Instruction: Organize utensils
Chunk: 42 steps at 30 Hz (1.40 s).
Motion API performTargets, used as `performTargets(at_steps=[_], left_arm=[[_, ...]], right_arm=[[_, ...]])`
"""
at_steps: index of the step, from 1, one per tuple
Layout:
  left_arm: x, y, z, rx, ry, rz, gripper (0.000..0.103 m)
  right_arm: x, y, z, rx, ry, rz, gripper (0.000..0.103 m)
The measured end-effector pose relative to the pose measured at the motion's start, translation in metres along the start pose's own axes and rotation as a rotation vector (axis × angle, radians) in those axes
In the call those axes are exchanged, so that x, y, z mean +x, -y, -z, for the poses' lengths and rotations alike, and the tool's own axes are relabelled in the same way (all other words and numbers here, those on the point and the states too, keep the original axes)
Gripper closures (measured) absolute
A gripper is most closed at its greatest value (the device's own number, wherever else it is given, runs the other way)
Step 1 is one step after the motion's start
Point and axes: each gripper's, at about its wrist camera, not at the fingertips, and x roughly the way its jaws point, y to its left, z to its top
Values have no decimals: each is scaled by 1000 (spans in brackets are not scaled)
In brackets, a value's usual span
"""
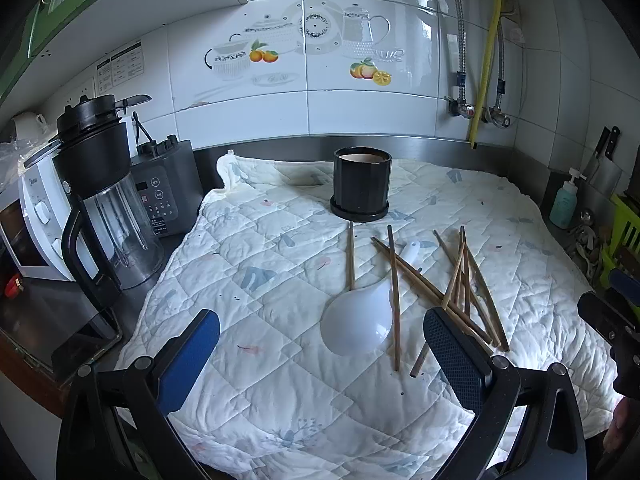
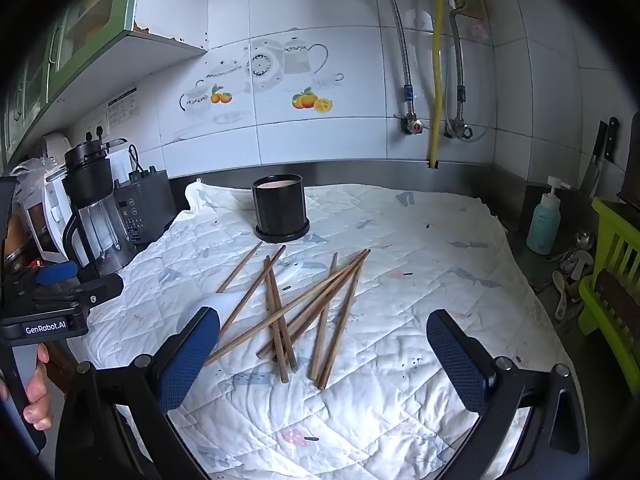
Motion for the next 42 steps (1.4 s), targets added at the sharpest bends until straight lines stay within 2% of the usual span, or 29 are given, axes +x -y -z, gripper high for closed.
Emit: performTargets(at_steps=[8,42], left_arm=[[4,0,0,-24,1,-11,0],[7,9,-6,21,10,-4,0]], right_arm=[[0,0,-1,-4,3,3,0],[0,-2,-4,-24,12,22,0]])
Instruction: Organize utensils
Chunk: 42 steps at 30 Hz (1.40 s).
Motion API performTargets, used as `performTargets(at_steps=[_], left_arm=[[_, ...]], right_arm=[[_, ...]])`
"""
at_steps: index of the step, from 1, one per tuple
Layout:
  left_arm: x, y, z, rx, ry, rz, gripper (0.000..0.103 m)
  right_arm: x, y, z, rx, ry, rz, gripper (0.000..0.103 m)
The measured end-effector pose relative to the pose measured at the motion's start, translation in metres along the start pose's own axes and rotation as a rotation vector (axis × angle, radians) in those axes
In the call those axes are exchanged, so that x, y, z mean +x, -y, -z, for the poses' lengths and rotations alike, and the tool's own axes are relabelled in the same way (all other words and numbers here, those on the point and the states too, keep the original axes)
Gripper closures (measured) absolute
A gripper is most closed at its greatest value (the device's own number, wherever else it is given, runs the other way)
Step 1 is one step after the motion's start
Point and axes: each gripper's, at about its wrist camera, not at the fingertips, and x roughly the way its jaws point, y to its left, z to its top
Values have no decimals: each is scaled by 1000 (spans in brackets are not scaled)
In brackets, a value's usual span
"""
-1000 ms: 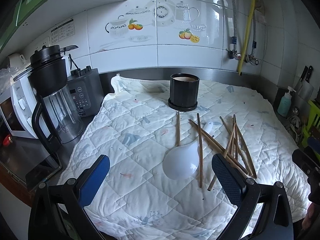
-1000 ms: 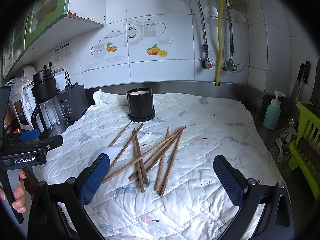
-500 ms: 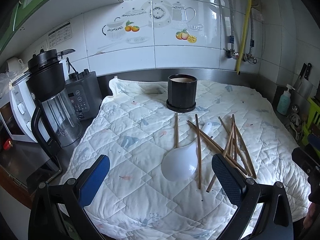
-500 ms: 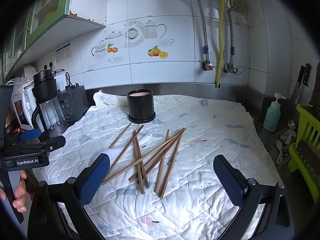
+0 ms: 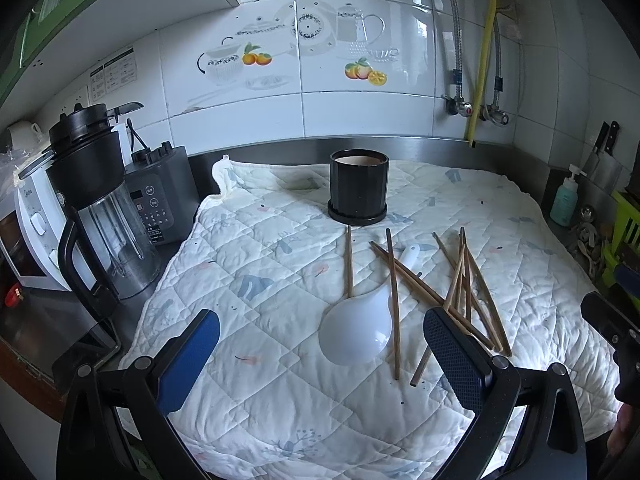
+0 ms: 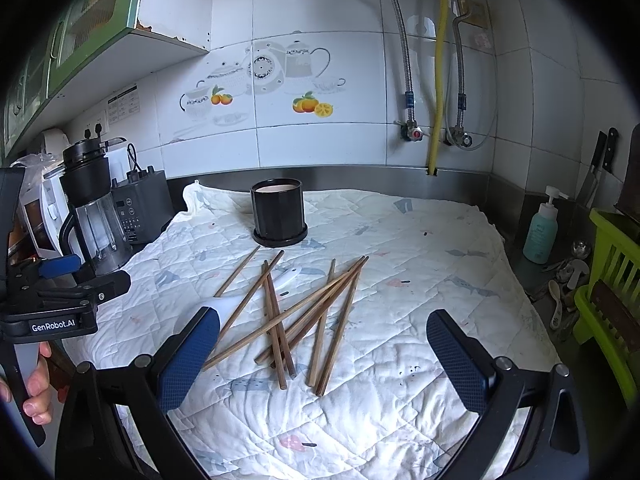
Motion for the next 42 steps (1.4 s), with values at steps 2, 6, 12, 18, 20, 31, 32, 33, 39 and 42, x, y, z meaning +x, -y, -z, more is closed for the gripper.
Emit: performTargets(at_steps=[2,6,12,18,20,31,32,33,39,42], left_arm=[[2,2,2,2,-3,2,0],[4,4,2,10,-4,6,0],[4,3,2,12,-1,8,0],[5,6,2,12,-1,7,0],[5,6,2,12,-2,8,0],[5,7,2,14,-2,9,0],[5,7,2,13,-2,9,0],[5,8,2,14,-3,11,0],[8,10,2,22,-14,45,0],[9,13,2,37,-16,51,0]], right_arm=[[0,1,0,1,-2,5,0],[-1,1,1,4,4,14,0],[-1,0,1,3,3,20,0],[-2,1,0,2,9,21,0],[-3,1,-1,2,13,25,0],[-5,1,-1,-5,22,52,0],[-5,1,-1,-7,21,52,0],[-4,0,-1,-8,19,52,0],[-4,-1,-1,-13,16,53,0],[-5,-1,0,-15,15,56,0]])
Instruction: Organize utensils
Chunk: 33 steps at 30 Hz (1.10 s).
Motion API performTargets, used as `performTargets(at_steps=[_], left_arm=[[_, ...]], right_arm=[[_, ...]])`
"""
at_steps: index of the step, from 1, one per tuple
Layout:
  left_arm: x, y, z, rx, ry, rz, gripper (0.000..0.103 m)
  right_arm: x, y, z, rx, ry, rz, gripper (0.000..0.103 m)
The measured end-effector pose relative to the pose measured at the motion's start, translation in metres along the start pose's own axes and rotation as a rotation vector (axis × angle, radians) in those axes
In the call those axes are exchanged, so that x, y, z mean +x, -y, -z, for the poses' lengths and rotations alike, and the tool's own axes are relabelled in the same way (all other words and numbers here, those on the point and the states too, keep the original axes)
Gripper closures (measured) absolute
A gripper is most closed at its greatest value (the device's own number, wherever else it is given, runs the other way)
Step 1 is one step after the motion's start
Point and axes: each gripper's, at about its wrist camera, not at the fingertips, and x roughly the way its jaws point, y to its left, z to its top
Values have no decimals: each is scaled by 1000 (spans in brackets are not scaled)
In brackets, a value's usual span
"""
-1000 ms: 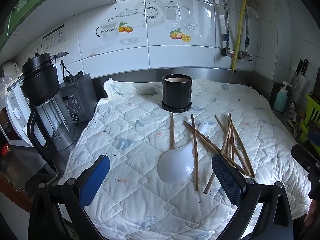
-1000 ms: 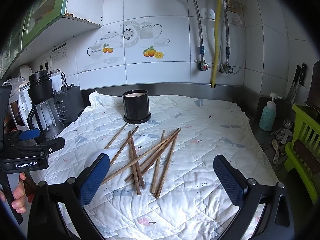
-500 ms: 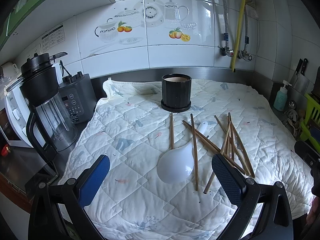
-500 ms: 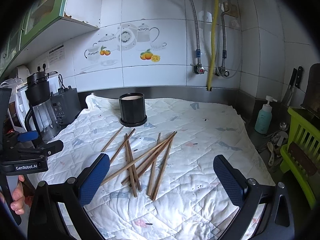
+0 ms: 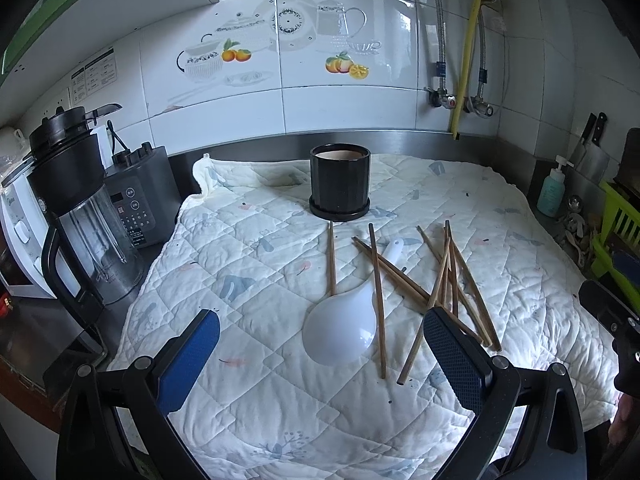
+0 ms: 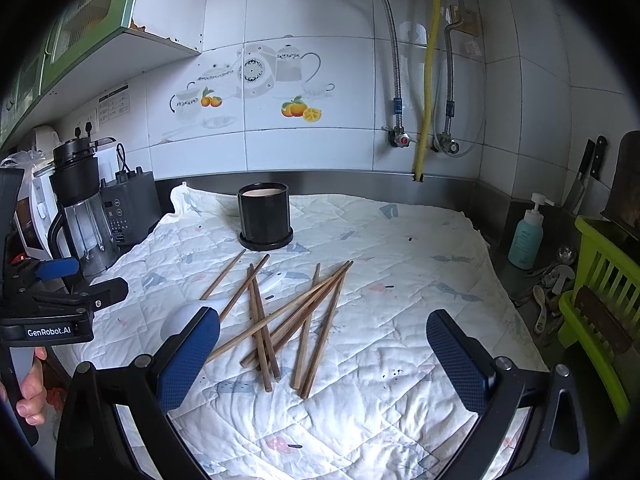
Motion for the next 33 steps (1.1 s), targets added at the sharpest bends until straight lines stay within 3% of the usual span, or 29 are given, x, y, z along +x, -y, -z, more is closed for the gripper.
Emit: performTargets(at_steps=[23,33], left_arm=[[12,17,-3,106,-35,86,0],[33,15,3,132,-79,142,4]], right_arm=[[10,2,7,-6,-43,-15,0],[21,3,17,-9,-99,-40,10]])
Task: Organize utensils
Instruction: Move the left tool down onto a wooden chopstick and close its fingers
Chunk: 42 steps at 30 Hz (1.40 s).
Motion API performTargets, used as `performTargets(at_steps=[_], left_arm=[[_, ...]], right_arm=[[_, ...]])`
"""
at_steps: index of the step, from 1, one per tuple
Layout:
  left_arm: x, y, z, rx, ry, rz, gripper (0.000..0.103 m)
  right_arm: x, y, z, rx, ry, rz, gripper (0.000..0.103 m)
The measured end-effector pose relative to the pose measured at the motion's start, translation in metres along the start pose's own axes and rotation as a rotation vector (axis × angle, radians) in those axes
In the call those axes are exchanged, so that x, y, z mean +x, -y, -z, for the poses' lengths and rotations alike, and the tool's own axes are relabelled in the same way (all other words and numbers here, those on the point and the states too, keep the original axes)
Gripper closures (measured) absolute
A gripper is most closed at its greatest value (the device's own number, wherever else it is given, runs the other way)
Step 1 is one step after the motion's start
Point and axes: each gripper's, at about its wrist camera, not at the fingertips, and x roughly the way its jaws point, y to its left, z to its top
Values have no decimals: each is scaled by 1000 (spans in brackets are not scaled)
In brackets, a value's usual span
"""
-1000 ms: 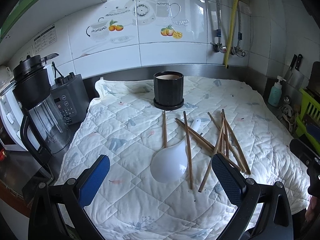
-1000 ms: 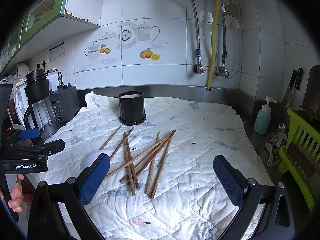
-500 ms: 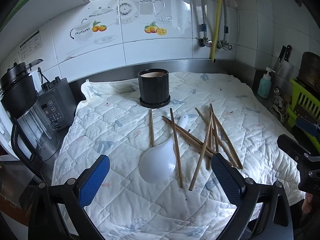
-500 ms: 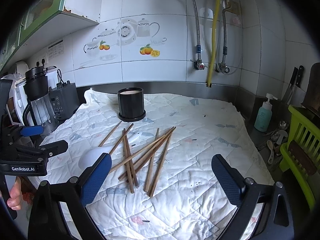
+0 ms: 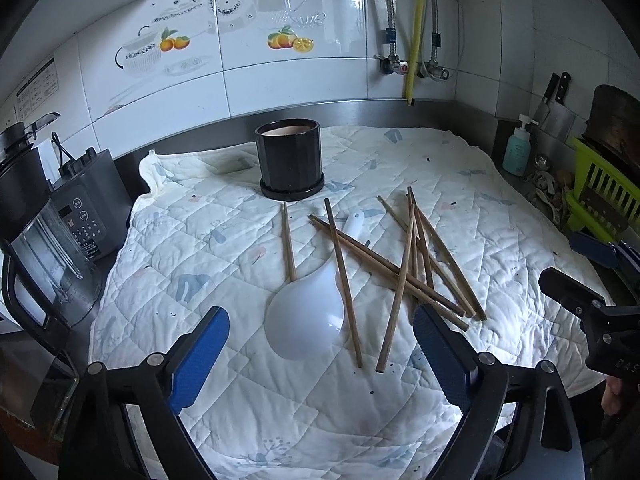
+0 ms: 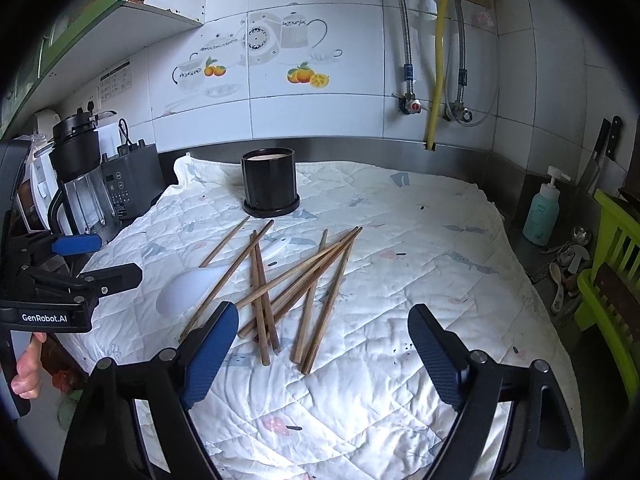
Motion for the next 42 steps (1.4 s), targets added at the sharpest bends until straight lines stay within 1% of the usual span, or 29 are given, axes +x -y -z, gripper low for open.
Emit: performTargets(at_steps=[4,7,10,12,14,15,17,21,22,24,25,29,31,33,36,42], left_arm=[[7,4,2,14,-16,49,9],[13,6,5,28,-25,72,11],[20,9,8,44,-43,88,14],[24,11,12,55,-54,100,19],[28,13,15,65,-64,106,22],[29,14,17,69,-68,112,25],[33,16,21,75,-83,131,27],[42,19,30,88,-109,151,36],[45,19,31,87,-115,157,37],[49,18,34,80,-120,177,43],[52,17,35,74,-124,190,44],[58,16,39,60,-134,233,55],[61,18,39,66,-132,247,59],[63,21,40,77,-126,259,66],[69,24,41,80,-131,272,70],[73,29,40,101,-124,285,70]], right_arm=[[3,1,3,-9,-13,-1,12],[6,3,5,-8,-29,-3,14],[10,5,8,-9,-50,-4,18],[13,6,10,-6,-65,-6,23],[16,8,12,0,-79,-12,26],[17,8,13,2,-83,-14,28],[19,8,15,3,-88,-21,30],[23,7,18,-4,-105,-29,34],[25,7,18,-4,-109,-32,35],[27,6,20,1,-118,-40,37],[28,7,21,3,-122,-43,38],[33,4,24,0,-139,-50,42],[35,4,25,1,-146,-56,44],[37,3,27,4,-154,-66,47],[41,1,29,3,-171,-77,50],[44,-1,31,1,-178,-92,51]])
